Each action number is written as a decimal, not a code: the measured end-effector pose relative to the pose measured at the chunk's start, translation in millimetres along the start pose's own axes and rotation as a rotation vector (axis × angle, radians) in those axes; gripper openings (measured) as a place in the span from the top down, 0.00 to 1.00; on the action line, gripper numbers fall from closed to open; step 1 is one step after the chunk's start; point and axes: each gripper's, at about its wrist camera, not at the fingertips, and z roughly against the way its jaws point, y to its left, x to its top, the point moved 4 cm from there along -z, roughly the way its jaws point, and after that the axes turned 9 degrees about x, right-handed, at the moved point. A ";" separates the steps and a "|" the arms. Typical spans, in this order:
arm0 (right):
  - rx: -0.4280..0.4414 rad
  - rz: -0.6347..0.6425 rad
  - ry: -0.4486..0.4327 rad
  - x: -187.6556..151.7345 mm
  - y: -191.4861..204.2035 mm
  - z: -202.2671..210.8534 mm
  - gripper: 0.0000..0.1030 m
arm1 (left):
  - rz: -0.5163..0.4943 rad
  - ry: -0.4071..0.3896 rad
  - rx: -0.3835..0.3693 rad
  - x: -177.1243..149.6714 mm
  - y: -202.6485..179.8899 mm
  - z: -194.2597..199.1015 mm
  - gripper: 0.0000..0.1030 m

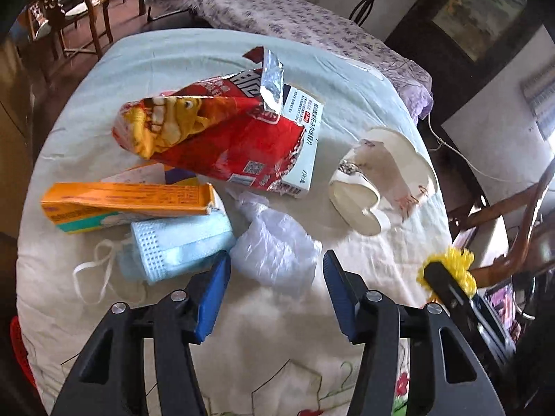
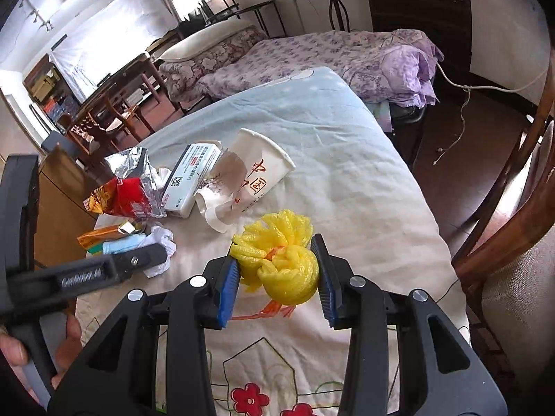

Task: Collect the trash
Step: 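Grasp the yellow yarn ball with the right gripper, then grasp the white tissue with the left gripper while the right gripper holds the yarn ball, then carry tissue and yarn ball to the red wastebasket and open both grippers, then swing both open grippers back toward the bed, then grasp the blue face mask with the left gripper while the right gripper grasps the white paper cup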

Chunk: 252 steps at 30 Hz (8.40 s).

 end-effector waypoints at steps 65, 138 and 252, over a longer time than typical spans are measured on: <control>0.597 0.785 0.576 -235.8 459.0 -17.3 0.61 | 0.536 -0.097 0.255 -260.7 422.2 138.9 0.83; 0.231 0.249 0.184 -38.3 138.4 -5.7 0.14 | 0.286 -0.121 0.176 -136.4 239.0 116.8 0.13; 0.192 -0.018 0.160 -12.0 55.0 -47.6 0.61 | 0.104 -0.118 0.056 -95.8 127.9 45.6 0.88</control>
